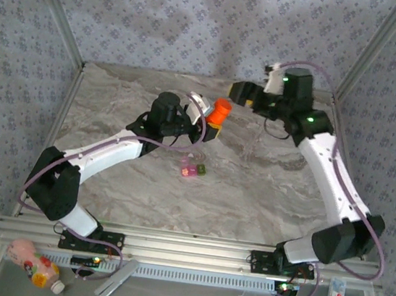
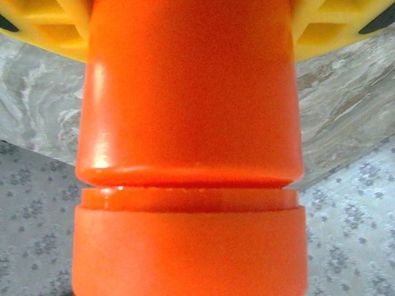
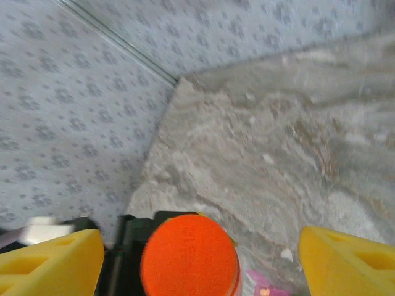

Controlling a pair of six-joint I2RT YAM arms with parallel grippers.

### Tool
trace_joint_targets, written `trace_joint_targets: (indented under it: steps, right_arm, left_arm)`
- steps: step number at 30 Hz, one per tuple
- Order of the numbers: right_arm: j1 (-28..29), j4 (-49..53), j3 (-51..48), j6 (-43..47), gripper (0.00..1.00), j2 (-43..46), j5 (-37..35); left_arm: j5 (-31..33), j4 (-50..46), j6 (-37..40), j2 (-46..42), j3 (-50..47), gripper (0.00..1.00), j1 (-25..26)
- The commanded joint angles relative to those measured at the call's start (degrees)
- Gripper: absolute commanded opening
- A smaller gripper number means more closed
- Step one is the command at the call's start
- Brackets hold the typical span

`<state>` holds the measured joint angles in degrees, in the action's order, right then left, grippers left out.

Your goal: Sort the pills into containers

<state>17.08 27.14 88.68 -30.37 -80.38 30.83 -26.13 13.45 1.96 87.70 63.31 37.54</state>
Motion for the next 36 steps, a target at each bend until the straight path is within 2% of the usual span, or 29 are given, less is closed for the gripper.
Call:
trace_joint_targets:
  steps: [1, 5, 10, 14, 22, 36]
  right_arm:
    - [-3.01, 0.45, 1.78, 5.93, 0.82, 0.79, 11.90]
    - [-3.51, 10.94, 7.04, 19.51, 0.80, -2.22, 15.67]
    - [-2.06, 20.21, 11.82, 31.29, 0.80, -5.50, 15.17]
    - [-0.52, 23.47, 14.71, 33.68, 0.79, -8.20, 13.69]
    - [1.07, 23.23, 14.74, 33.62, 0.76, -9.59, 13.36]
    - [1.79, 21.47, 11.84, 33.01, 0.78, -7.88, 17.74]
  left_arm:
    - [-8.39, -1.31, 1.72, -1.26, 2.89, 0.00, -1.75]
    - [-17.67, -6.95, 2.22, -1.02, 6.39, 0.00, -3.12]
    - [-22.35, -13.27, 4.28, -0.34, 9.65, 0.00, -3.35]
    - [-23.23, -14.85, 4.91, 0.14, 10.56, 0.00, -3.35]
    - [-23.45, -14.86, 4.71, 0.36, 10.52, 0.00, -3.34]
    - [-23.23, -14.24, 4.20, 1.06, 10.43, 0.00, -3.17]
